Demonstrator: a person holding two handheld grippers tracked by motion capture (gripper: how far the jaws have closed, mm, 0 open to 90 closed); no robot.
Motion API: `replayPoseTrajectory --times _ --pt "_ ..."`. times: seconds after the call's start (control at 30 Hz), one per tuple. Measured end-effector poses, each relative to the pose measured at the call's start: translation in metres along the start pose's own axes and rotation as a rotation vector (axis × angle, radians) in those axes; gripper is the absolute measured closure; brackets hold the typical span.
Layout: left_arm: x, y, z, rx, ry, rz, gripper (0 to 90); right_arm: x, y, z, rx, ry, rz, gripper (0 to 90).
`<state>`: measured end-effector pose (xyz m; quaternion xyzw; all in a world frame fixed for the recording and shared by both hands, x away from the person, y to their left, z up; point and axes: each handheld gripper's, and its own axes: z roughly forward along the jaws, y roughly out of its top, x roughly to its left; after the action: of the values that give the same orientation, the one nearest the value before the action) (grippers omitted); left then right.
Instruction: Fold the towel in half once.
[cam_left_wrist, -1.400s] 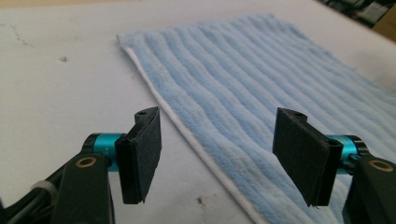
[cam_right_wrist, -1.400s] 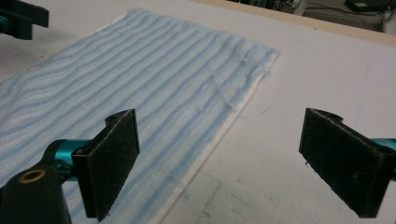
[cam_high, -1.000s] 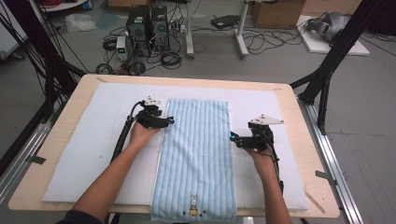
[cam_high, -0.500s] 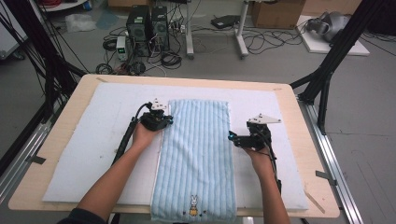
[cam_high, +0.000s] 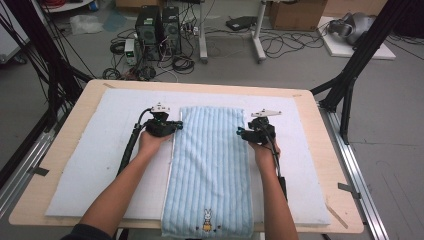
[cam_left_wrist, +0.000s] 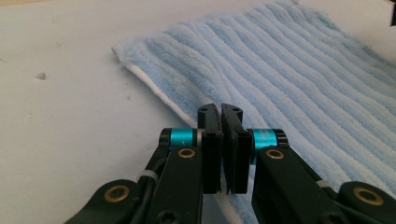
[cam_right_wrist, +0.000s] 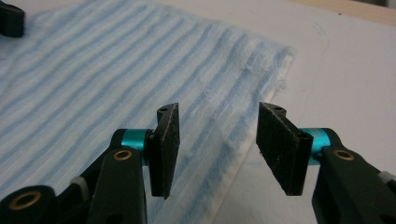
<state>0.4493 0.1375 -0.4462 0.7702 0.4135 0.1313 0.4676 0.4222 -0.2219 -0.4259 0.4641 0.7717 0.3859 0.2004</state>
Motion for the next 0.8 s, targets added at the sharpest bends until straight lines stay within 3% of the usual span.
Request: replayPoseTrajectory --times 0.2,0.27,0.3,0.33,0.4,0.47,0.6,0.7,0.8 --pt "0.001 -0.002 0.002 0.005 -0.003 -0.009 86.3 0.002 0.000 0.023 0.105 -0.028 -0.021 55.0" --pt "0.002 -0.002 0.003 0.007 0.000 -0.010 86.4 0.000 -0.001 0.026 0.102 -0.033 -0.002 65.9" --pt "0.002 -0.002 0.004 0.003 0.002 -0.012 86.5 -0.001 -0.001 0.026 0.099 -0.023 -0.005 79.1" --pt "0.003 -0.002 0.004 0.003 0.010 -0.019 86.5 -0.001 0.000 0.026 0.103 -0.018 -0.017 85.8" --pt "0.005 -0.001 0.004 -0.022 0.015 -0.043 86.6 -0.002 0.003 0.028 0.107 -0.001 -0.032 86.9" --pt "0.008 0.002 0.004 -0.034 0.026 -0.054 86.5 -0.004 0.007 0.029 0.080 -0.012 -0.030 87.0" --pt "0.011 0.013 -0.003 -0.076 0.017 -0.041 86.5 -0.006 0.014 0.022 -0.031 0.003 0.003 86.9" --pt "0.011 0.017 -0.011 -0.094 -0.015 -0.054 86.5 -0.004 0.016 0.014 -0.039 0.025 -0.014 86.9" --pt "0.005 0.016 -0.021 -0.110 -0.048 -0.038 86.5 -0.001 0.015 0.003 -0.054 0.047 -0.040 86.9"
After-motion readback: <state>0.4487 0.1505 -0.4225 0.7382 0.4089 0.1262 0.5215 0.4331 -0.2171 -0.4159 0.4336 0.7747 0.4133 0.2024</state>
